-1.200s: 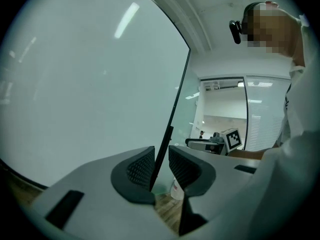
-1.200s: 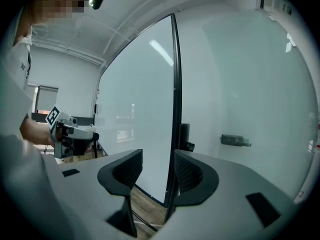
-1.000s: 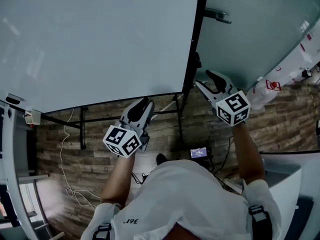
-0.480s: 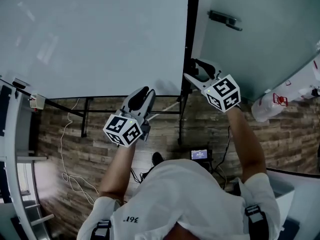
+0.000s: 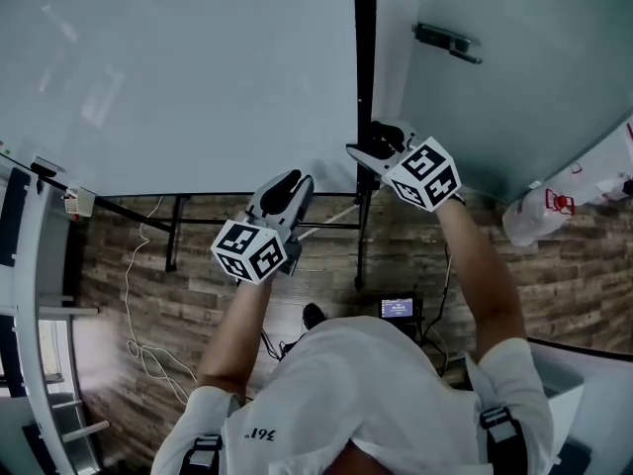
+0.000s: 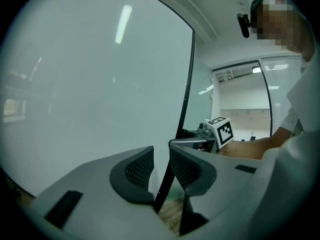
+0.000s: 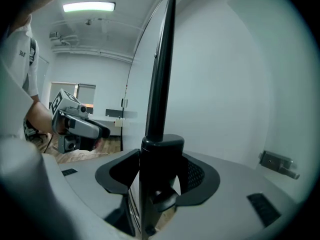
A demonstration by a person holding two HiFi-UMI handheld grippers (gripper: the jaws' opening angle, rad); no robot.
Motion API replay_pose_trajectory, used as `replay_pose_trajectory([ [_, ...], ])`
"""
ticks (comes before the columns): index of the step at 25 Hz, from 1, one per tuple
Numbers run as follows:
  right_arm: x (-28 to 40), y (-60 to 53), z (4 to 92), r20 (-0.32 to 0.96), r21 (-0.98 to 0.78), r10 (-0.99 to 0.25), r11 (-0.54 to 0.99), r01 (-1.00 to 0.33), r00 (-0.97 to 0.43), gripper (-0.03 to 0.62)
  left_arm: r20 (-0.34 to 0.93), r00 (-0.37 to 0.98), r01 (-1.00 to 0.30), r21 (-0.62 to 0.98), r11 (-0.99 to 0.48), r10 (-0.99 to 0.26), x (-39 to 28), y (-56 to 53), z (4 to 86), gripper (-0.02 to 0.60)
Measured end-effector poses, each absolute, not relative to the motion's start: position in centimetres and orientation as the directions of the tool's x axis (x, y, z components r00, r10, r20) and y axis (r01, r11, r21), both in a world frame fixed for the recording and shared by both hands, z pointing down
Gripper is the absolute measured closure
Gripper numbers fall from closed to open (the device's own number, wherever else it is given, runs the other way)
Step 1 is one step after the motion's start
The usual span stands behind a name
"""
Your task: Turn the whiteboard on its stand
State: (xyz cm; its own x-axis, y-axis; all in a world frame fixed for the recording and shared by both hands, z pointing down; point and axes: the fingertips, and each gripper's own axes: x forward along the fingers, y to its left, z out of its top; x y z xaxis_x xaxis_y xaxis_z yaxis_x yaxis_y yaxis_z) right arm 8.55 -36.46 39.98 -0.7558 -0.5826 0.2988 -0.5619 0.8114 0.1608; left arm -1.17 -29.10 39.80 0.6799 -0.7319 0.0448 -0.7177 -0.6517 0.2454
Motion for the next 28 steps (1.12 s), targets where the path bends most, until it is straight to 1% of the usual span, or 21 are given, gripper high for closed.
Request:
replay_pose_trajectory([
  [14, 9.2, -35.2, 40.1, 0.288, 0.143, -0.511, 0.859, -0.491, -0.81, 0.391, 0.039, 0.677, -0.721, 0.238, -0.651, -0.735, -0.8, -30.1, 39.4, 0.492],
  [28, 9.8, -33.3, 39.7, 0.277, 0.119, -0.51, 0.859, -0.498, -0.814, 0.398, 0.03, 0.688, -0.708, 0.248, -0.661, -0.725, -0.8, -29.6, 38.9, 0.492],
])
